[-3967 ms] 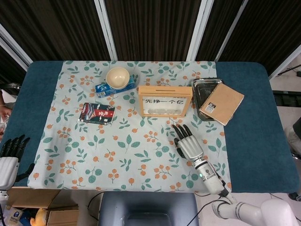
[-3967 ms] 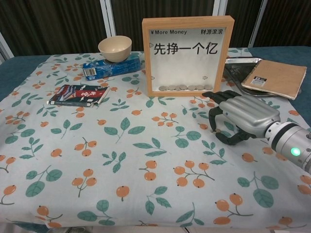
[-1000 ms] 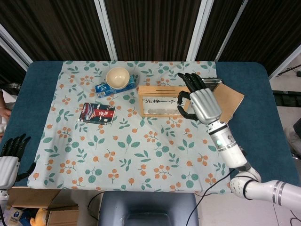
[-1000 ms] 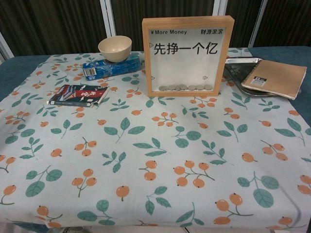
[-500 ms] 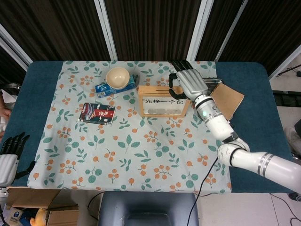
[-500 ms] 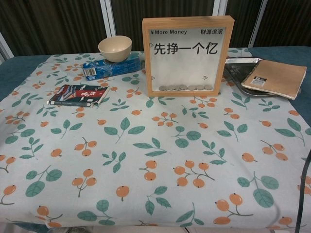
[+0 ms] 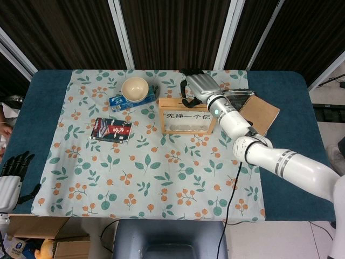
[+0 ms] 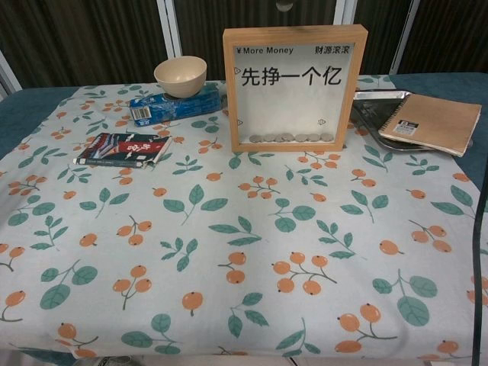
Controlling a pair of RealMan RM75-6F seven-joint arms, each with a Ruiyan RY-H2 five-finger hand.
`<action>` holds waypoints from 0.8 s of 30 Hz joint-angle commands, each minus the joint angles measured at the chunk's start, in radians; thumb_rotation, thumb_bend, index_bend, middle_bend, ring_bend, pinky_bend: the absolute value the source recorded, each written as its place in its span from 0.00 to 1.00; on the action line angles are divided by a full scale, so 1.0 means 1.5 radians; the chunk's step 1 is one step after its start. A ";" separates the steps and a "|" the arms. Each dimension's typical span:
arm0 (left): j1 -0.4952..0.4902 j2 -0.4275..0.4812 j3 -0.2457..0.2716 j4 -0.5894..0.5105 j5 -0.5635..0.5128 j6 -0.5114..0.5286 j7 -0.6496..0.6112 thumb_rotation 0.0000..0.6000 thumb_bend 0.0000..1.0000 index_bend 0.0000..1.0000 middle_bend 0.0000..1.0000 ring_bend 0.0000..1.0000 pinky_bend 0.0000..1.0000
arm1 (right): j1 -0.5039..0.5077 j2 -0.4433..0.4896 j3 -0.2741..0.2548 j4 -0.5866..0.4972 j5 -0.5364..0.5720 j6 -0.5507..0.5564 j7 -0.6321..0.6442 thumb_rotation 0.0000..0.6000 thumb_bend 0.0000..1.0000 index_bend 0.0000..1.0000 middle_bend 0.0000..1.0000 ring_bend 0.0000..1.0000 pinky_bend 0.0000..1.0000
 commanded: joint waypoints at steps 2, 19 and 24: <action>-0.001 -0.001 0.000 0.002 -0.001 -0.002 -0.002 1.00 0.32 0.00 0.00 0.00 0.00 | 0.021 0.000 -0.031 0.016 0.014 -0.017 0.019 1.00 0.56 0.74 0.17 0.00 0.00; -0.001 -0.006 0.000 0.010 -0.007 -0.006 -0.001 1.00 0.32 0.00 0.00 0.00 0.00 | 0.055 -0.007 -0.109 0.049 -0.003 -0.026 0.083 1.00 0.56 0.73 0.17 0.00 0.00; -0.002 -0.007 0.000 0.011 -0.008 -0.008 0.000 0.99 0.32 0.00 0.00 0.00 0.00 | 0.062 -0.010 -0.120 0.054 -0.009 -0.031 0.098 1.00 0.56 0.73 0.17 0.00 0.00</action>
